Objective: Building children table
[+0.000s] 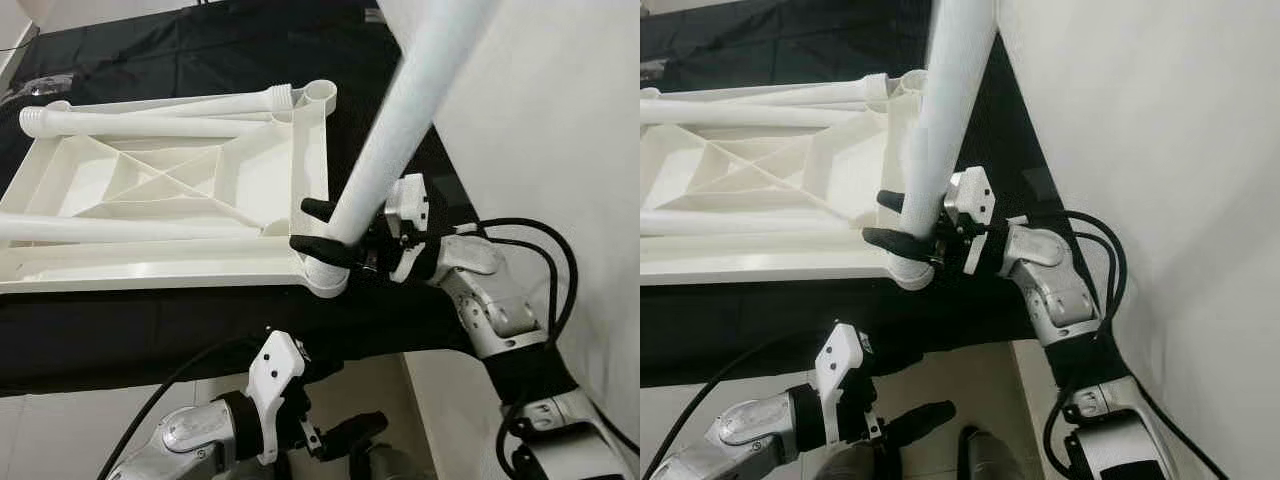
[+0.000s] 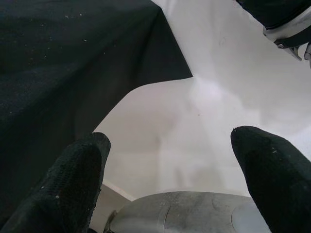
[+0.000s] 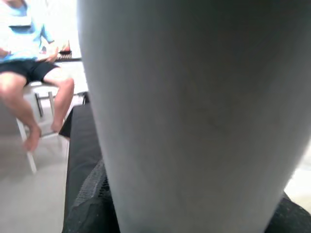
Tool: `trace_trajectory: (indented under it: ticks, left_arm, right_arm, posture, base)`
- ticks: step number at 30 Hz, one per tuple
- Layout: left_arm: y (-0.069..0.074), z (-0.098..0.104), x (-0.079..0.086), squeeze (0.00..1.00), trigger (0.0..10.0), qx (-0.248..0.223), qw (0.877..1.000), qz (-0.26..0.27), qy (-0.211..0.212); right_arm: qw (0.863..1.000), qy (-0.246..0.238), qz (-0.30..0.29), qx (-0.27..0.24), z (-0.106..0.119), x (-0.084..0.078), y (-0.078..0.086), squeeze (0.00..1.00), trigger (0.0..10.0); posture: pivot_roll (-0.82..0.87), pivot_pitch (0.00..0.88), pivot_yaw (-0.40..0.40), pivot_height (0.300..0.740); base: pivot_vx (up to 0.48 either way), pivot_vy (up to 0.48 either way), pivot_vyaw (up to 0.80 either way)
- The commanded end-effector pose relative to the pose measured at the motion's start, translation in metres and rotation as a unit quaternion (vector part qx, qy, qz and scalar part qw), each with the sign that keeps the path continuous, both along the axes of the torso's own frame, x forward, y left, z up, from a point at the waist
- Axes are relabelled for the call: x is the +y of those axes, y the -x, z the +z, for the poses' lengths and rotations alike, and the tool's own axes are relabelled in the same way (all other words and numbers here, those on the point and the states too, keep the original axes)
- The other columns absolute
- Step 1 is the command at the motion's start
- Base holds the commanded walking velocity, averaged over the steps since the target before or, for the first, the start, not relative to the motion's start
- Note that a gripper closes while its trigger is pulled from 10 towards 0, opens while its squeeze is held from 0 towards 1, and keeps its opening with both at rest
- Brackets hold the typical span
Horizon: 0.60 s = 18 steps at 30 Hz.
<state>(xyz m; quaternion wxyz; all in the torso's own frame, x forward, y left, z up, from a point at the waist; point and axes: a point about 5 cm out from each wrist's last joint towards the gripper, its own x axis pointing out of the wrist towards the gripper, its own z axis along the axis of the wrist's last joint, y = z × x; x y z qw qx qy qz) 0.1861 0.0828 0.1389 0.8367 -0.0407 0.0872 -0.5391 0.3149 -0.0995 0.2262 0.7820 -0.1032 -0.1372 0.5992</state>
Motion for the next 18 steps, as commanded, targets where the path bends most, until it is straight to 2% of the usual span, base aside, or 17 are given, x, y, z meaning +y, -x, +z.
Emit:
trace_trajectory:
  ticks: [1,2,5,9,13,15,18]
  left_arm:
    - [0.004,-0.002,0.003,0.0,10.0,0.007,1.0,-0.005,-0.01]
    - [0.004,-0.002,0.003,0.0,10.0,0.007,1.0,-0.005,-0.01]
    - [0.004,-0.002,0.002,0.0,10.0,0.006,1.0,-0.005,-0.01]
    - [0.003,-0.002,0.001,0.0,10.0,0.005,1.0,-0.004,-0.01]
    - [0.003,-0.002,0.001,0.0,10.0,0.005,1.0,-0.004,-0.009]
    - [0.003,-0.002,0.001,0.0,10.0,0.006,1.0,-0.004,-0.007]
    - [0.003,-0.002,0.0,0.0,10.0,0.006,1.0,-0.004,-0.007]
  right_arm:
    - [0.994,0.099,0.029,0.028,-0.031,0.004,0.007,0.0,10.0]
    - [0.994,0.099,0.029,0.028,-0.031,0.004,0.007,0.0,10.0]
    - [0.987,0.156,0.042,0.013,-0.035,0.004,0.009,0.0,10.0]
    - [0.983,0.179,0.038,0.009,-0.028,0.001,0.002,0.0,10.0]
    - [0.984,0.176,0.032,0.009,-0.021,0.001,-0.002,0.0,10.0]
    - [0.988,0.153,0.015,0.021,-0.011,0.002,-0.008,0.0,10.0]
    - [0.989,0.144,0.011,0.027,-0.007,0.002,-0.01,0.0,10.0]
  posture:
    - [0.08,0.279,0.039,0.74]
    - [0.08,0.279,0.039,0.74]
    - [0.08,0.278,0.036,0.74]
    - [0.08,0.279,0.033,0.74]
    - [0.07,0.279,0.031,0.74]
    - [0.07,0.28,0.027,0.74]
    - [0.07,0.28,0.027,0.74]
  base:
    - [0.0,0.0,0.0]
    - [0.0,0.0,0.0]
    - [0.0,0.0,0.0]
    - [0.0,0.0,0.0]
    - [0.0,0.0,0.0]
    - [0.0,0.0,0.0]
    - [0.0,0.0,0.0]
